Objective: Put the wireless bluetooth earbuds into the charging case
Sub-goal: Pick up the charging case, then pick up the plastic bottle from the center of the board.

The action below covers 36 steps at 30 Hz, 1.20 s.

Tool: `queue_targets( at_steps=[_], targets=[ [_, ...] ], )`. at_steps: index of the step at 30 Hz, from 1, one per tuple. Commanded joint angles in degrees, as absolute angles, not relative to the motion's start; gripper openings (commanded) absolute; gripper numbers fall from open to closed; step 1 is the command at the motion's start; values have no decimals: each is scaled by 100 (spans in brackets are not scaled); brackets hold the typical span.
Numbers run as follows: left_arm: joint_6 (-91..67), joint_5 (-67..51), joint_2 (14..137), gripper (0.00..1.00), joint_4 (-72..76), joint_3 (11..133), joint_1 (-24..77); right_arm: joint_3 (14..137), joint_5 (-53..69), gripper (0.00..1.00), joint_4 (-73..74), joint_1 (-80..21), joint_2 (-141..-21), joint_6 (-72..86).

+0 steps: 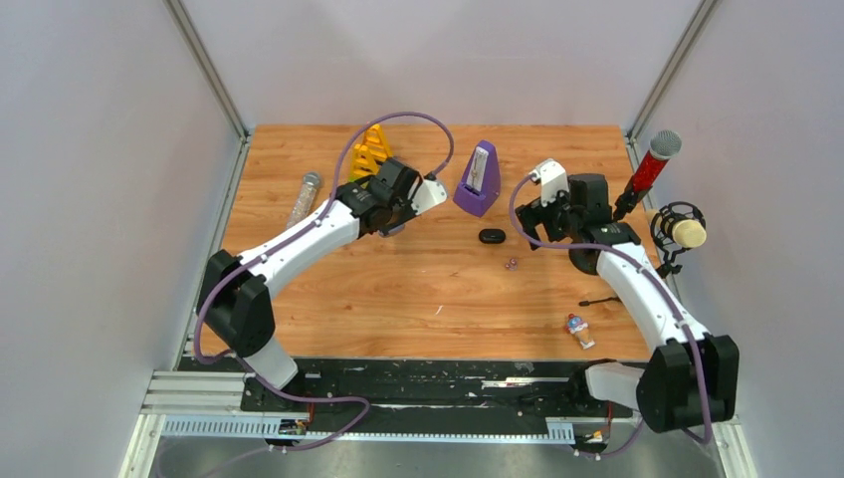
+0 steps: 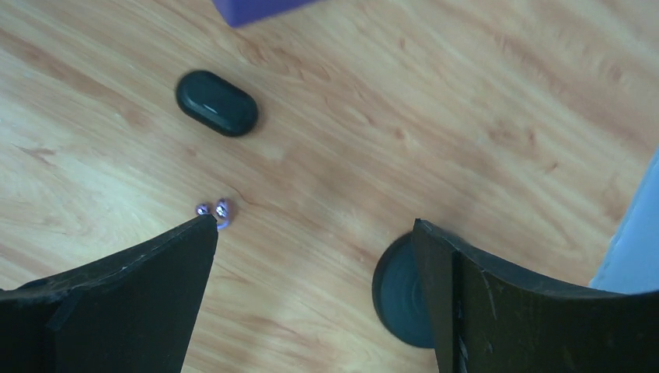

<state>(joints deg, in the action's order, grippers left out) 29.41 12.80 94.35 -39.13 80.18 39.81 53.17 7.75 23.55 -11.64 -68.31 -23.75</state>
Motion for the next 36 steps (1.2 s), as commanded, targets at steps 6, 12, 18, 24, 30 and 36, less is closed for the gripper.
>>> queue_targets(
  at_steps=[6, 12, 18, 24, 30, 36],
  targets=[
    [2342, 1261, 8913, 9, -3214, 7799, 3936, 5938, 1774, 91, 3069, -221, -8021, -1249],
    [2237, 1121, 8824, 9, -3225, 7754, 3951, 6241, 2089, 75, 3438, -123, -8896, -648],
    [2234, 1081, 8763, 9, -3174, 7630, 3955, 6364, 2428, 58, 3568, -142, -9452, -475],
    [2236, 1053, 8786, 9, -3179, 7634, 4011, 6447, 2327, 56, 3549, -368, -9703, -471],
    [2289, 1140, 8821, 9, -3173, 7617, 4127, 6570, 2674, 80, 3518, -570, -9876, -958],
    [2311, 1143, 8799, 9, -3141, 7560, 4140, 5988, 1975, 97, 2947, -1026, -9073, -2317]
  ],
)
